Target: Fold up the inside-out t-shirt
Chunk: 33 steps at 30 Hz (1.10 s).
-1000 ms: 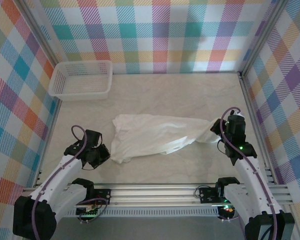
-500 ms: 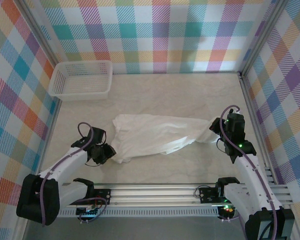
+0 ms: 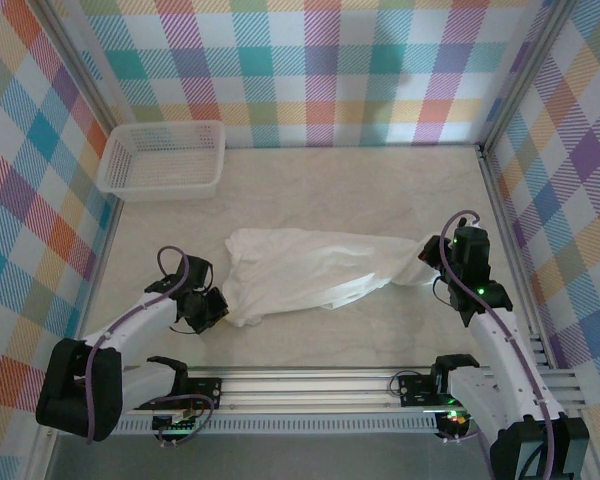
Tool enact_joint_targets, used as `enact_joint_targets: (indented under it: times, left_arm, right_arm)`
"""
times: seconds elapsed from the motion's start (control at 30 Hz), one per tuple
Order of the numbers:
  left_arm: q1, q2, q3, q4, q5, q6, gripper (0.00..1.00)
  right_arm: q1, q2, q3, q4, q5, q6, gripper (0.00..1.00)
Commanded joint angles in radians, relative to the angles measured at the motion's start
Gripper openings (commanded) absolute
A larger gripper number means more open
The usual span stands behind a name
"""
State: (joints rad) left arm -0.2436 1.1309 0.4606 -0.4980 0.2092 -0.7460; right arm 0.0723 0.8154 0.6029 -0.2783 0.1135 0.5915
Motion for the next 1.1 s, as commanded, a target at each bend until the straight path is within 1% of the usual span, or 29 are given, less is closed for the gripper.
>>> enact_joint_targets:
  times: [0.0, 0.13, 0.2, 0.23, 0.27, 0.33, 0.4, 0.47, 0.53, 0.57, 0.63, 0.7, 0.8, 0.93, 1.07]
  left_arm:
    - [0.0, -0.058, 0.021, -0.013, 0.001, -0.008, 0.0]
    - [0.004, -0.154, 0.094, -0.07, -0.025, -0.015, 0.0]
    - [0.019, -0.177, 0.181, -0.097, -0.021, -0.015, 0.0]
    - [0.035, -0.171, 0.254, -0.111, -0.013, -0.001, 0.0]
    - [0.056, -0.152, 0.355, -0.129, -0.008, 0.025, 0.0]
    - [0.113, -0.077, 0.602, -0.201, -0.016, 0.096, 0.0]
    - [0.178, 0.036, 0.912, -0.295, -0.042, 0.165, 0.0]
    - [0.238, 0.121, 1.157, -0.334, -0.052, 0.198, 0.0]
    - [0.295, 0.181, 1.329, -0.343, -0.027, 0.188, 0.0]
    - [0.327, 0.204, 1.396, -0.339, 0.009, 0.171, 0.0]
    - [0.365, 0.222, 1.476, -0.32, 0.067, 0.142, 0.0]
    - [0.372, 0.216, 1.517, -0.276, 0.113, 0.13, 0.0]
    - [0.372, 0.192, 1.544, -0.177, 0.19, 0.1, 0.0]
    - [0.372, 0.155, 1.592, -0.107, 0.21, 0.068, 0.0]
    - [0.372, 0.136, 1.694, -0.128, 0.191, 0.075, 0.0]
  right_arm:
    - [-0.002, -0.001, 0.043, 0.016, -0.016, 0.015, 0.0]
    - [-0.002, 0.004, 0.091, 0.015, -0.035, 0.041, 0.0]
    - [-0.001, 0.019, 0.145, 0.032, -0.051, 0.07, 0.0]
    - [0.0, 0.038, 0.187, 0.057, -0.057, 0.087, 0.0]
    - [0.0, 0.065, 0.245, 0.089, -0.06, 0.096, 0.0]
    - [0.0, 0.147, 0.409, 0.133, -0.054, 0.044, 0.0]
    - [-0.002, 0.252, 0.653, 0.122, -0.006, -0.06, 0.0]
    - [-0.003, 0.332, 0.863, 0.118, 0.038, -0.138, 0.0]
    - [-0.003, 0.376, 0.976, 0.162, 0.046, -0.184, 0.0]
    - [-0.002, 0.387, 1.006, 0.183, 0.046, -0.201, 0.0]
    - [-0.003, 0.394, 1.056, 0.194, 0.071, -0.24, 0.0]
    - [-0.003, 0.396, 1.093, 0.218, 0.095, -0.277, 0.0]
    - [-0.003, 0.423, 1.173, 0.233, 0.054, -0.297, 0.0]
    - [-0.003, 0.467, 1.306, 0.239, -0.032, -0.287, 0.0]
    - [-0.002, 0.479, 1.402, 0.265, -0.069, -0.273, 0.0]
